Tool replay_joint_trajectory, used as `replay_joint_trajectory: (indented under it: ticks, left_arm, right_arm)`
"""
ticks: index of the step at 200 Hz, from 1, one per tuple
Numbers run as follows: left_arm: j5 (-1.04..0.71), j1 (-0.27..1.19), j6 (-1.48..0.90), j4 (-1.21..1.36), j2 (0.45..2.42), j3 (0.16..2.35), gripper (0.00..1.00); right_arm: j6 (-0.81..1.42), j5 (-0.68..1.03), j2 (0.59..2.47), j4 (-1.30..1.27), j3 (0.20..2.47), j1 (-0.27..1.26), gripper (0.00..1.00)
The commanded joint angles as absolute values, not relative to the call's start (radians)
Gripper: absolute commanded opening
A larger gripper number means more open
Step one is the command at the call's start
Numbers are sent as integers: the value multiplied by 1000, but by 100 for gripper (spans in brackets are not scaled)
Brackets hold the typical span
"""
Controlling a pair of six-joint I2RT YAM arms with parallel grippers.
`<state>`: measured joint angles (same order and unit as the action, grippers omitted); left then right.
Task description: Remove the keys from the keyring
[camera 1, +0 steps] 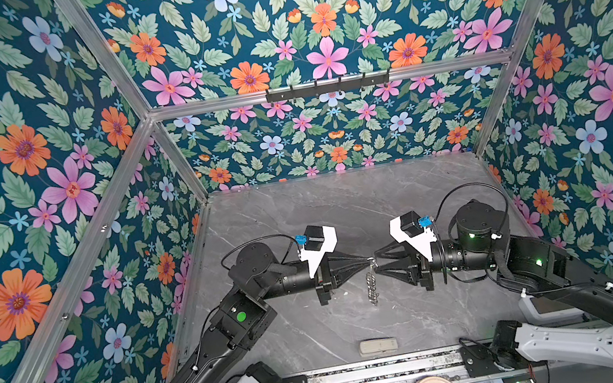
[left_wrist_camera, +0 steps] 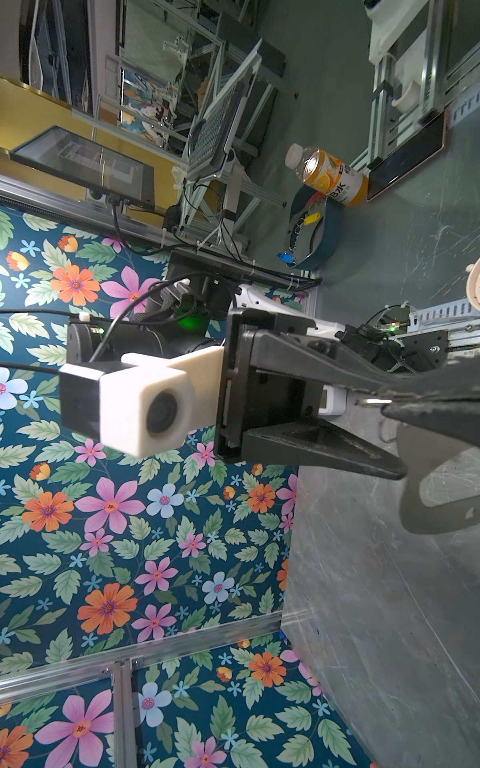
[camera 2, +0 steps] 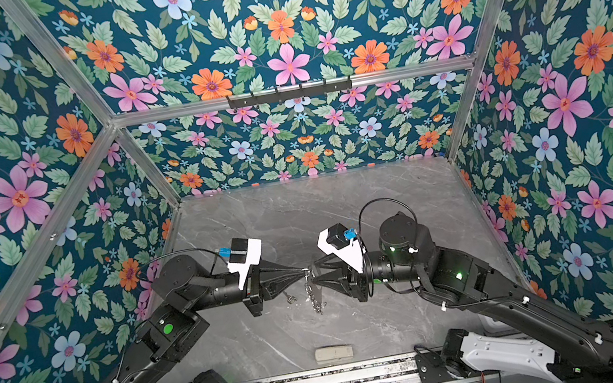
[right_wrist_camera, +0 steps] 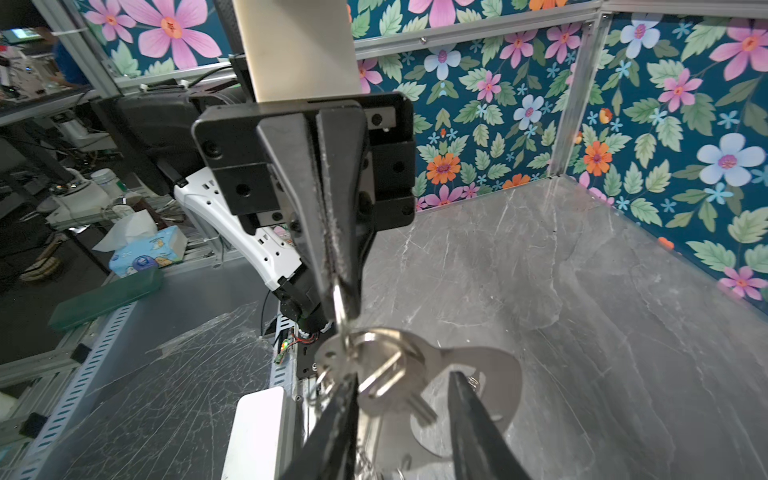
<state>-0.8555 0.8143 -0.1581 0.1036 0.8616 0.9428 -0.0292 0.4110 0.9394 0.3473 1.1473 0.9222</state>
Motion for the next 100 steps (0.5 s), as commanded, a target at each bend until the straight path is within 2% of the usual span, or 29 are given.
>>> replay_joint_trajectory:
  ticks: [1, 61, 100]
  left_arm:
    - [-868, 815, -169, 153, 859, 945, 0]
    - [-863, 816, -169, 156, 856, 942, 0]
    - [-826, 815, -168, 183, 834, 921, 0]
  right_arm:
    - [-41, 377, 945, 340, 1161, 926, 30]
    - [-59, 332, 952, 363, 1176, 949, 0]
    - [-73, 327, 958, 406, 1196, 969, 0]
